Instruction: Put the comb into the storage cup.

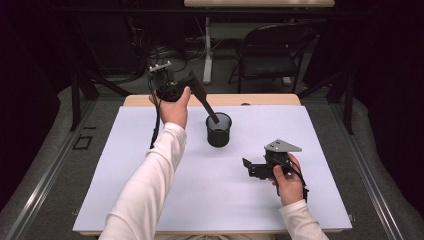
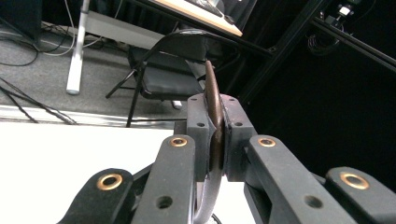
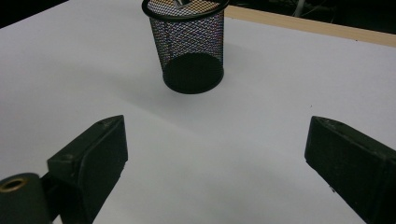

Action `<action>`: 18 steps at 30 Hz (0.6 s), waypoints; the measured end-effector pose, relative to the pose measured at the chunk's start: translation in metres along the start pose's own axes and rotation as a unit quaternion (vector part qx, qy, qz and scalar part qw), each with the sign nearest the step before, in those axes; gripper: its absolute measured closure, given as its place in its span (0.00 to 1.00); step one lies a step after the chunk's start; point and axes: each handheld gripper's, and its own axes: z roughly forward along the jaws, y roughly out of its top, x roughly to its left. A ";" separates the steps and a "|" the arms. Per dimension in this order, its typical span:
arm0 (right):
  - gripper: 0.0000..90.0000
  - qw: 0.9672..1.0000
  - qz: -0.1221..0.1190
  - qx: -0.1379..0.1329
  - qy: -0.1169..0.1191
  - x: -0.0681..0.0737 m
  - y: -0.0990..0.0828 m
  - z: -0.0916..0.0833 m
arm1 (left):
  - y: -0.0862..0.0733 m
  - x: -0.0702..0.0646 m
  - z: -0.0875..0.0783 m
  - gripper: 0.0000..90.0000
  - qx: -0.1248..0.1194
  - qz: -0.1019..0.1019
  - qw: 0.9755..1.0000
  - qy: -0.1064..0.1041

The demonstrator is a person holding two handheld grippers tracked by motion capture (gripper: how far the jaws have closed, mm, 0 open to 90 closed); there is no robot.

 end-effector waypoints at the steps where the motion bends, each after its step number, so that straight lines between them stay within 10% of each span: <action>1: 0.07 1.000 0.002 0.000 0.000 0.000 0.000 0.000 | -0.001 0.000 0.001 0.94 0.002 0.001 1.000 0.001; 18: 0.07 1.000 0.000 0.000 0.000 -0.001 0.000 0.000 | -0.011 -0.005 0.013 0.94 0.014 0.009 1.000 0.007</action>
